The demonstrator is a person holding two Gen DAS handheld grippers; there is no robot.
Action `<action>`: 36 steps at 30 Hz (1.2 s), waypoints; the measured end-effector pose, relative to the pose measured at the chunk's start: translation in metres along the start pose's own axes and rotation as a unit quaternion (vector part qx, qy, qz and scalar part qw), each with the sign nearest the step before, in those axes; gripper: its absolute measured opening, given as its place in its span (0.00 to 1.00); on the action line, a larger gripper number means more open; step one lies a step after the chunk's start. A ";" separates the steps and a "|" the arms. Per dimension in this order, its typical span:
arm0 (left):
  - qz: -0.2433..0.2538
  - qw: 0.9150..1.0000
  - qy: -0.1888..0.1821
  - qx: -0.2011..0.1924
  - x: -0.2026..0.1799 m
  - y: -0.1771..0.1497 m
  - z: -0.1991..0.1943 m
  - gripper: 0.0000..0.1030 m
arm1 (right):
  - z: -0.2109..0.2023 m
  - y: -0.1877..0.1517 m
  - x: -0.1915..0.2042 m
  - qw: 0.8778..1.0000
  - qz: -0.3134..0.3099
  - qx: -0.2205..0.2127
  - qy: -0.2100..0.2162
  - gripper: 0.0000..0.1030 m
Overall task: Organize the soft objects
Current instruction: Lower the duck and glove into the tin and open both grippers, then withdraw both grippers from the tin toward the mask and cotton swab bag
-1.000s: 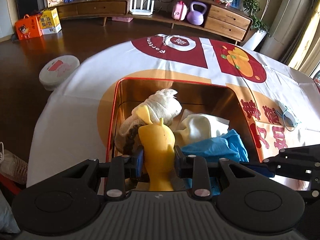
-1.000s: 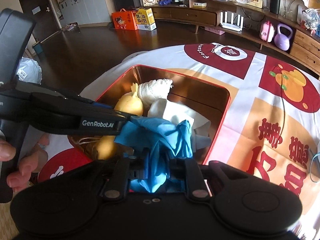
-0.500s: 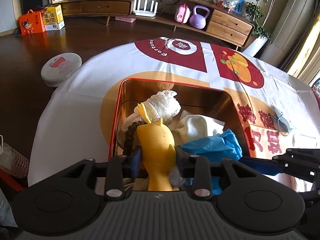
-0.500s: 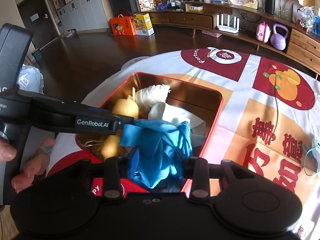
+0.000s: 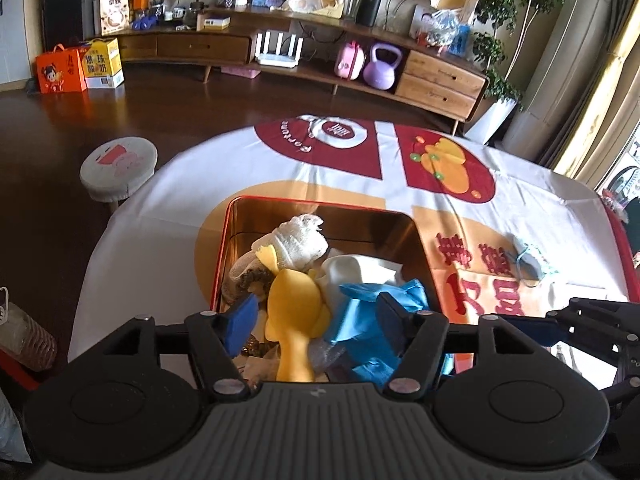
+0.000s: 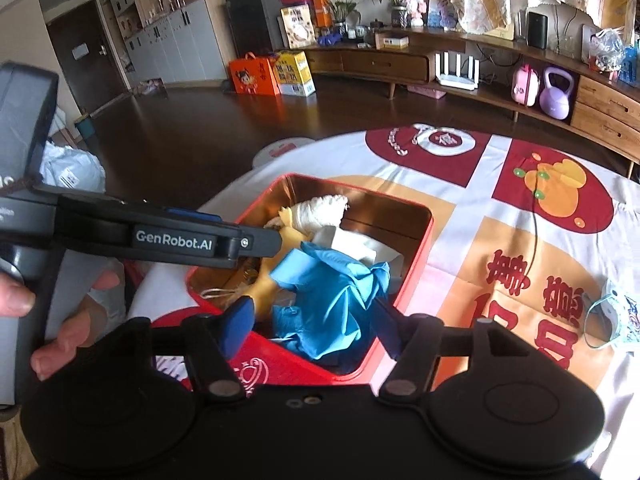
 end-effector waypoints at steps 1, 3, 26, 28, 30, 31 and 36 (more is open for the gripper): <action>0.000 1.000 -0.002 -0.002 -0.002 0.000 -0.003 0.63 | -0.004 0.001 0.000 1.000 0.001 -0.003 0.002 0.65; 0.002 1.000 -0.004 -0.007 -0.006 0.001 -0.009 0.63 | -0.014 0.004 -0.001 1.000 0.004 -0.011 0.005 0.70; 0.026 0.997 -0.034 -0.061 -0.084 0.002 -0.050 0.83 | -0.116 0.002 -0.095 0.994 0.042 -0.064 -0.071 1.00; 0.030 0.997 -0.043 -0.057 -0.097 -0.002 -0.048 0.83 | -0.125 0.000 -0.111 0.993 0.043 -0.066 -0.086 1.00; 0.037 0.996 -0.055 -0.052 -0.111 -0.008 -0.046 0.83 | -0.133 -0.002 -0.128 0.992 0.047 -0.066 -0.101 1.00; 0.041 0.996 -0.060 -0.049 -0.119 -0.012 -0.045 0.83 | -0.136 -0.002 -0.136 0.991 0.051 -0.067 -0.108 1.00; 0.056 0.994 -0.085 -0.033 -0.159 -0.029 -0.036 0.83 | -0.144 -0.011 -0.174 0.986 0.069 -0.061 -0.137 1.00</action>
Point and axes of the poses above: each gripper's, at about its wrist camera, not at the fingertips, and z roughly the way its jaws point, x to its left, y to its top, the point moved 10 cm from there along z, roughly the way its jaws point, and after that the axes turned 14 degrees about -x, right-handed, at the moved point
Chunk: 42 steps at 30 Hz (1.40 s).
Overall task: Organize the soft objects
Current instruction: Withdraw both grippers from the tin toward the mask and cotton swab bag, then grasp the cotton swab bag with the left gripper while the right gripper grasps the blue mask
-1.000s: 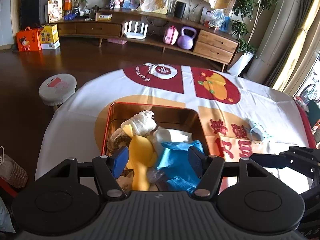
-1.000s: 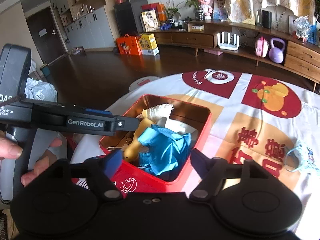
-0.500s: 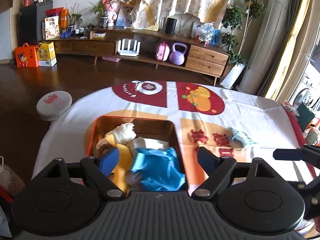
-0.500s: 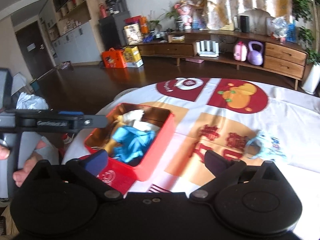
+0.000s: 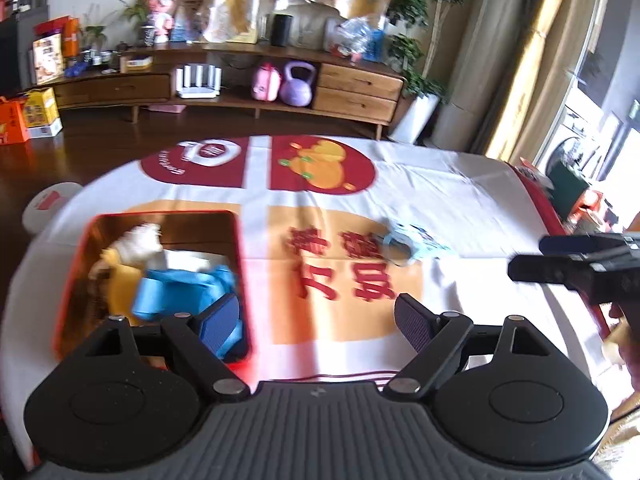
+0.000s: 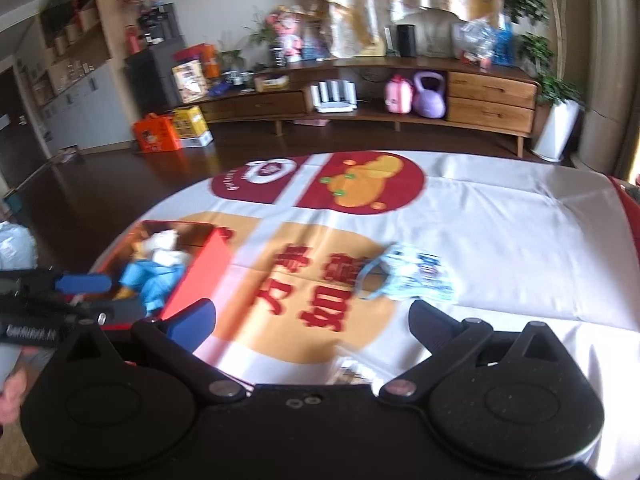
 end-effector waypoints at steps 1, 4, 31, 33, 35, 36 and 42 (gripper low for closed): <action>0.002 1.000 -0.005 0.003 -0.009 -0.003 0.004 0.83 | 0.001 -0.001 -0.006 1.000 0.004 0.001 -0.004 1.00; 0.013 1.000 -0.019 0.011 -0.035 -0.012 0.015 0.83 | 0.005 -0.003 -0.022 1.000 0.014 0.004 -0.013 1.00; 0.057 0.992 -0.074 0.091 -0.130 -0.087 0.114 0.83 | 0.124 -0.026 -0.097 0.996 0.011 0.082 -0.037 1.00; 0.062 0.991 -0.074 0.092 -0.131 -0.091 0.118 0.83 | 0.136 -0.029 -0.099 0.995 0.011 0.087 -0.040 1.00; 0.065 0.990 -0.075 0.096 -0.133 -0.095 0.121 0.83 | 0.146 -0.033 -0.101 0.995 0.010 0.092 -0.041 1.00; 0.066 0.990 -0.075 0.097 -0.134 -0.096 0.123 0.83 | 0.151 -0.035 -0.102 0.994 0.010 0.096 -0.042 1.00; 0.072 0.989 -0.072 0.103 -0.136 -0.106 0.130 0.83 | 0.177 -0.046 -0.111 0.992 0.011 0.111 -0.056 1.00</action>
Point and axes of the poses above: each gripper's, at about its wrist camera, not at the fingertips, and z roughly the way its jaws point, x to its left, y to its top, the point moved 10 cm from there along z, roughly the way its jaws point, and after that the axes turned 14 degrees about -x, right-handed, at the moved point
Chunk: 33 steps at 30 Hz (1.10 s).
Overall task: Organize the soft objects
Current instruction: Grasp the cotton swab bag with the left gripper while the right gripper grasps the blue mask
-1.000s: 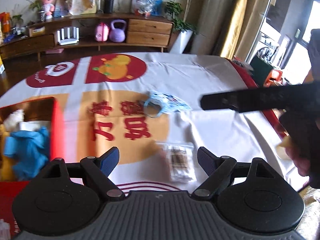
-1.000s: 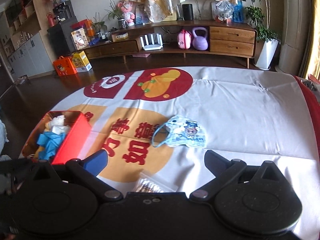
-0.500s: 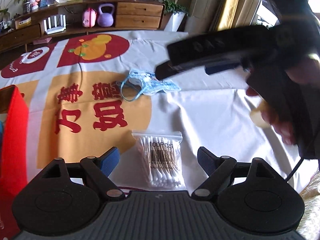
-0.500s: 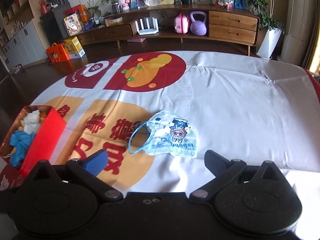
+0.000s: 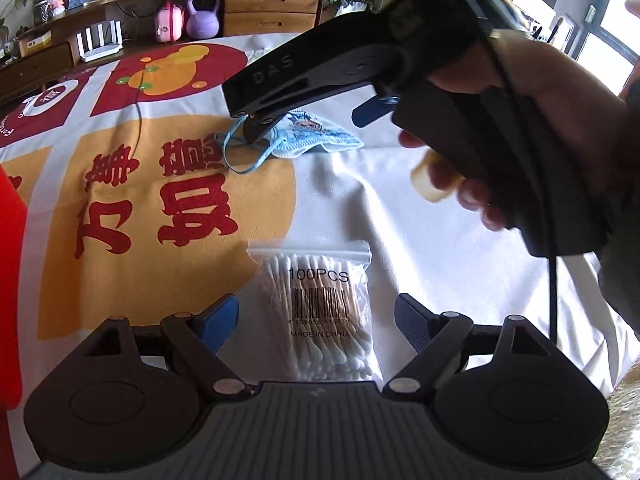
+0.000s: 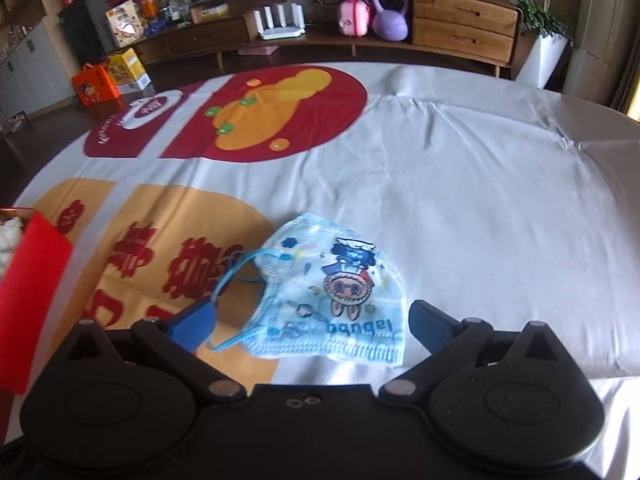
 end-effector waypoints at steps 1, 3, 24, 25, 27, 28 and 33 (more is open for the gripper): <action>0.001 1.000 0.001 0.001 0.000 -0.001 0.001 0.83 | 0.004 -0.001 -0.002 1.000 0.003 0.002 -0.002 1.00; 0.004 1.000 0.004 0.001 0.000 -0.003 0.004 0.83 | 0.011 -0.004 -0.006 1.000 0.011 0.007 -0.007 1.00; 0.053 0.998 0.028 -0.021 -0.003 -0.004 0.000 0.49 | 0.010 -0.005 -0.015 0.998 -0.029 -0.011 -0.055 0.58; 0.050 0.998 0.028 -0.021 -0.003 -0.004 0.000 0.48 | 0.009 -0.005 -0.015 0.998 -0.029 -0.011 -0.055 0.52; 0.047 0.998 0.030 -0.021 -0.001 -0.004 -0.001 0.44 | 0.007 -0.005 -0.013 0.998 -0.029 -0.012 -0.054 0.40; 0.046 0.998 0.030 -0.021 0.000 -0.004 -0.001 0.43 | 0.006 -0.005 -0.013 0.998 -0.030 -0.013 -0.054 0.30; 0.048 0.998 0.032 -0.022 0.002 -0.005 -0.003 0.40 | 0.003 -0.006 -0.011 0.998 -0.025 -0.012 -0.052 0.06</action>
Point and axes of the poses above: each gripper's, at about its wrist camera, not at the fingertips, and z roughly the way its jaws point, x to its left, y to its top, the point moved 10 cm from there along z, roughly the way its jaws point, and after that the axes turned 14 degrees about -x, right-handed, at the moved point
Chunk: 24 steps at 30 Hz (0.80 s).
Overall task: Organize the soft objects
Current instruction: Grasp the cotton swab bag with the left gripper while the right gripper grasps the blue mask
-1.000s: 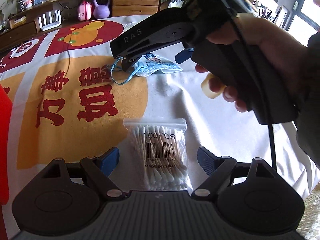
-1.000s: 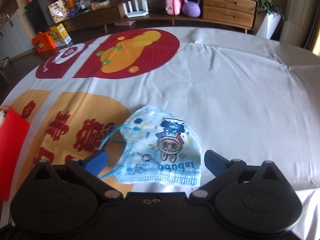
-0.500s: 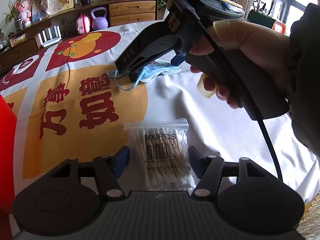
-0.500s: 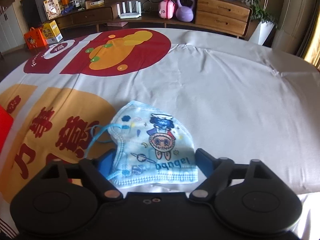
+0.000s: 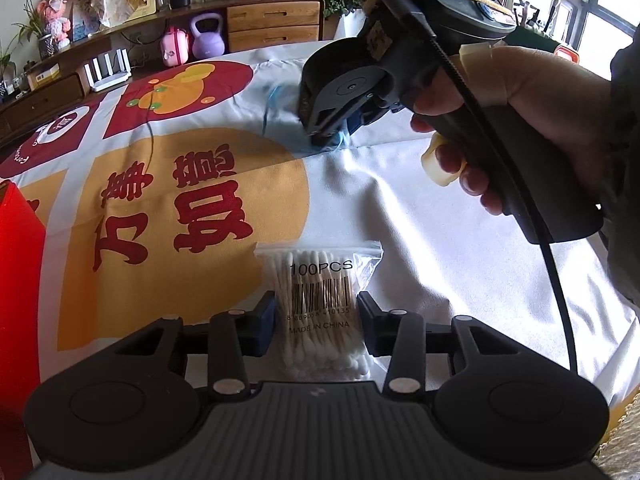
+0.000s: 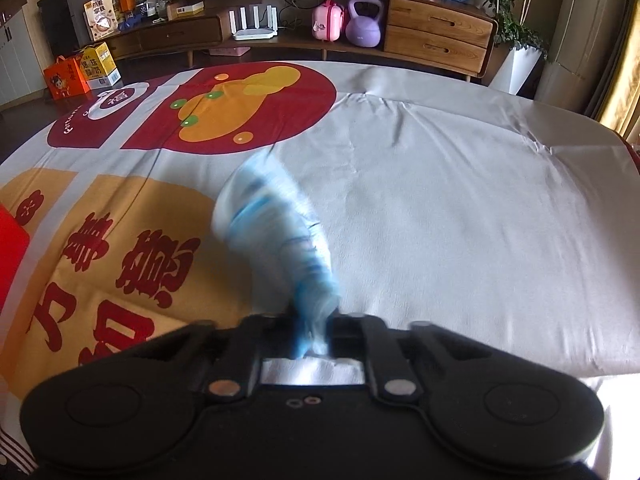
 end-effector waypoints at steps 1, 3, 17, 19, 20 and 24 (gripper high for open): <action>-0.002 1.000 0.001 0.000 0.001 0.000 -0.001 0.40 | -0.001 0.000 0.000 1.000 0.002 -0.001 0.002 0.06; -0.007 1.000 0.003 0.000 0.004 0.000 -0.002 0.39 | -0.004 -0.001 0.001 1.000 0.005 -0.002 0.006 0.05; -0.040 0.999 0.029 -0.008 0.035 0.004 -0.025 0.38 | -0.057 -0.005 0.022 0.999 0.012 -0.008 0.048 0.05; -0.047 0.998 0.032 -0.009 0.040 0.005 -0.031 0.38 | -0.067 -0.007 0.026 0.999 0.011 -0.007 0.053 0.05; -0.051 0.998 0.033 -0.009 0.042 0.006 -0.035 0.38 | -0.072 -0.007 0.028 0.998 0.011 -0.008 0.055 0.05; -0.066 0.997 0.037 -0.014 0.050 0.011 -0.050 0.38 | -0.094 -0.008 0.040 0.998 0.020 -0.011 0.066 0.05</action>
Point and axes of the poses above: each gripper's, at about its wrist camera, not at the fingertips, and z roughly the way its jaws point, x to its left, y to its top, the point moved 10 cm from there along z, roughly the way its jaws point, and after that the axes turned 14 degrees about -x, right-handed, at the moved point
